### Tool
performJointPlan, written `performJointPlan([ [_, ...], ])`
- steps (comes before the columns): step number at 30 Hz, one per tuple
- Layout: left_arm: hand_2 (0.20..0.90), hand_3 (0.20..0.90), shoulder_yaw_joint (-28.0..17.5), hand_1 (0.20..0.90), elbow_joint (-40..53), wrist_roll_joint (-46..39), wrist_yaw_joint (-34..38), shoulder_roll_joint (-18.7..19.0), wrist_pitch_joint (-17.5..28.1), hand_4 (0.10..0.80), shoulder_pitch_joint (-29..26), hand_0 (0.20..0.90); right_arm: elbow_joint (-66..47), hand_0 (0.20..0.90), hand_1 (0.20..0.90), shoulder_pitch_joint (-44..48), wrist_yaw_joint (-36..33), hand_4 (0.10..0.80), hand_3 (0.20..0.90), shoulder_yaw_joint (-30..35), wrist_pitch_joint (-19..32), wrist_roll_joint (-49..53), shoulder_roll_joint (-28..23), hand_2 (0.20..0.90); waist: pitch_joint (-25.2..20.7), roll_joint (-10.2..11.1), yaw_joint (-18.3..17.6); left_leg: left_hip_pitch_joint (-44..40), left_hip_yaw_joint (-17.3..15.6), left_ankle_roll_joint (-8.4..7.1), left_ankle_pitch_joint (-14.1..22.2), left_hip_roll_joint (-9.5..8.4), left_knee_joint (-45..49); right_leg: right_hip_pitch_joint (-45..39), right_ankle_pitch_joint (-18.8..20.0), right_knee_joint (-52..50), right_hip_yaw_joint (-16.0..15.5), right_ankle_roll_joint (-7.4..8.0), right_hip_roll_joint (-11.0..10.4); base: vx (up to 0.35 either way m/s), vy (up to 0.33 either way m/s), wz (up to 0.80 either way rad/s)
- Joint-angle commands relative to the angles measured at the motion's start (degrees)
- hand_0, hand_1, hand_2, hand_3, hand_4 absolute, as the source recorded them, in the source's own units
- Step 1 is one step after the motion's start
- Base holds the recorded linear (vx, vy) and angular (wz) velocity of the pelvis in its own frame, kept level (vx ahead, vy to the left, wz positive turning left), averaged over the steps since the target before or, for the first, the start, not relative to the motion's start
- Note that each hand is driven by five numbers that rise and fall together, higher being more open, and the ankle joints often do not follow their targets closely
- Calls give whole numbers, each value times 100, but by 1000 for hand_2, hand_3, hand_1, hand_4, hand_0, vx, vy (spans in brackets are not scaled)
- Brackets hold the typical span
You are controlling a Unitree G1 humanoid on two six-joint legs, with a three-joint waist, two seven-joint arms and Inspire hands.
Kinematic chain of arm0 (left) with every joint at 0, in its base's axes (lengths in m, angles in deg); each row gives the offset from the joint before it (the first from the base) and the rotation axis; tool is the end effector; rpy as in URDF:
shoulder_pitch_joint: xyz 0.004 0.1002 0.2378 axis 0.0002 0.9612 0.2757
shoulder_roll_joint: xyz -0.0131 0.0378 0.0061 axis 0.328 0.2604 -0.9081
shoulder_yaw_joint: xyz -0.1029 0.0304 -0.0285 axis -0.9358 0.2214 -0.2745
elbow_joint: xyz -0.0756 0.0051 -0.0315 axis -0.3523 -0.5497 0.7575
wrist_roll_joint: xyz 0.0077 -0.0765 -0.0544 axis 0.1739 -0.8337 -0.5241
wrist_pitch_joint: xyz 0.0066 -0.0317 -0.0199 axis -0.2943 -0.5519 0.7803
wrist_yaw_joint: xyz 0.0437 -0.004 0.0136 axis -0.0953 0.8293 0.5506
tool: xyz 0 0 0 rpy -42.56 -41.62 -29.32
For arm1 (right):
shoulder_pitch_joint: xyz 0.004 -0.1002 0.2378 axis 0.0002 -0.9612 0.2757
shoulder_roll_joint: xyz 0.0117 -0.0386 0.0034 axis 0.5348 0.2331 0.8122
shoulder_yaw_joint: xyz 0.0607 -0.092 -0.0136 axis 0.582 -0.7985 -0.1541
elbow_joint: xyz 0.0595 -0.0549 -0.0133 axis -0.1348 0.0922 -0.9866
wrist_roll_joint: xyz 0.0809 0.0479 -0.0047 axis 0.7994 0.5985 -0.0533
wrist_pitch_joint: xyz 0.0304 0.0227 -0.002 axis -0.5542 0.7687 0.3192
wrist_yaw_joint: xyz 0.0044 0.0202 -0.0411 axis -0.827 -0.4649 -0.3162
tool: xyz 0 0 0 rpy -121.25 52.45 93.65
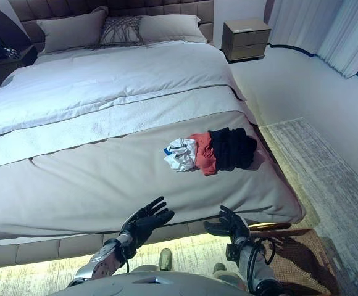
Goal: Pick up the clothes from the bed and place them into the basket
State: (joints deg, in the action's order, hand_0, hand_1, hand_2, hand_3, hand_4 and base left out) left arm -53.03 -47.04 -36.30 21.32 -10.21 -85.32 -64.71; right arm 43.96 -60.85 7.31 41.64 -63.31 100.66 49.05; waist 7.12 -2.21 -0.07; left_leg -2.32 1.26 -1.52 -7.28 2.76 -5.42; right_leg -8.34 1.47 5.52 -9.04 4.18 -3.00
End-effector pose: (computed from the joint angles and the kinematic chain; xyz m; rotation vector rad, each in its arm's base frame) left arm 0.1174 0.1767 -0.0817 -0.4248 0.7496 -0.1262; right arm 0.1195 -0.1862 -0.0893 -0.0318 0.7886 -0.0737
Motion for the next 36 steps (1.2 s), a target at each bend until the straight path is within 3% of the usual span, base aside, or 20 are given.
performJointPlan([
  [1,900,900,-144,900,79,-118,-250,81,144,800,-501,900,-749,900,900,769,-118,800,900,24,580,-379,-187,900,331,300,49,-518,-187,40,1033,-78,593,-66,-225,-240,292,-170,-121,-9,11,-8],
  [2,900,900,-155,900,83,-98,-283,82,156,800,-498,900,-859,900,900,828,-144,800,900,31,566,-419,-276,900,394,354,62,-326,-253,27,1158,-125,1055,-22,-210,-295,282,-199,-163,-19,48,-9],
  [5,900,900,-56,900,-102,-87,-341,12,178,800,-817,900,-655,900,900,1303,-555,800,900,46,823,-403,-514,900,722,319,216,319,-162,-107,755,-103,1232,79,-190,-569,273,-196,-191,-41,136,-1],
  [7,900,900,-49,900,-264,-75,-289,-38,177,800,-966,900,-417,900,900,1582,-682,800,900,70,894,-452,-525,900,737,286,269,200,-86,-3,843,-182,1019,127,-298,-767,287,-171,-216,43,174,-1],
  [9,900,900,-49,900,-209,-21,-304,64,189,800,-943,900,-507,900,900,1642,-732,800,900,114,854,-399,-555,900,684,233,252,31,-263,159,901,-173,801,325,-569,-1543,150,-104,-227,116,164,-8],
  [11,900,900,-54,900,-129,25,-351,219,245,800,-752,900,-637,900,900,1501,-760,800,900,225,869,-591,-620,900,671,227,239,-29,-266,250,920,-215,771,742,-382,-2271,153,69,-257,98,57,-16],
  [13,900,900,-67,900,-25,-63,-332,434,199,800,-669,900,-712,900,900,1449,-1013,800,900,314,890,-1201,-813,900,729,275,204,-80,-169,272,994,-227,840,1046,-99,-2188,279,180,-417,128,-80,-5],
  [15,900,900,-30,900,19,-231,-292,515,140,800,-837,900,-671,900,900,1814,-1467,800,900,223,820,-1605,-1007,900,820,297,237,-50,-65,234,1136,-201,1004,1098,2,-1540,429,149,-564,64,-243,5],
  [17,900,900,89,900,70,-257,-325,580,57,800,-1098,900,-505,900,900,2640,-2139,800,900,105,456,-2307,-1189,900,971,311,283,185,18,216,1298,-165,1379,1165,-18,-1355,707,100,-549,-5,-282,14],
  [19,900,900,117,900,193,-268,-290,546,7,800,-1069,900,-826,900,900,3046,-2441,800,900,-59,-57,-2601,-1451,900,1079,355,347,435,8,167,1361,-112,1785,1083,-124,-1402,596,46,-530,13,-172,28],
  [23,900,900,245,900,409,-246,-364,603,32,800,-1014,900,-1030,900,900,3477,-2407,800,900,-91,-308,-2491,-1918,900,1263,385,437,719,95,105,1405,-76,2114,1090,-290,-1549,420,-44,-494,24,-92,15],
  [27,900,900,399,900,594,-503,-388,749,40,800,-1155,900,-609,900,900,4429,-2134,800,900,-202,-449,-2273,-2709,900,1511,303,569,1021,249,32,1399,-110,2293,1400,-477,-1931,177,-121,-556,-22,-25,25],
  [36,900,900,669,900,1194,-1025,-424,1012,345,800,-1139,900,286,900,900,6273,-2525,800,900,-1006,-991,-2865,-3587,900,2067,17,779,2185,401,103,1525,-402,3150,2541,-746,-2953,52,-299,-670,-80,23,18],
])
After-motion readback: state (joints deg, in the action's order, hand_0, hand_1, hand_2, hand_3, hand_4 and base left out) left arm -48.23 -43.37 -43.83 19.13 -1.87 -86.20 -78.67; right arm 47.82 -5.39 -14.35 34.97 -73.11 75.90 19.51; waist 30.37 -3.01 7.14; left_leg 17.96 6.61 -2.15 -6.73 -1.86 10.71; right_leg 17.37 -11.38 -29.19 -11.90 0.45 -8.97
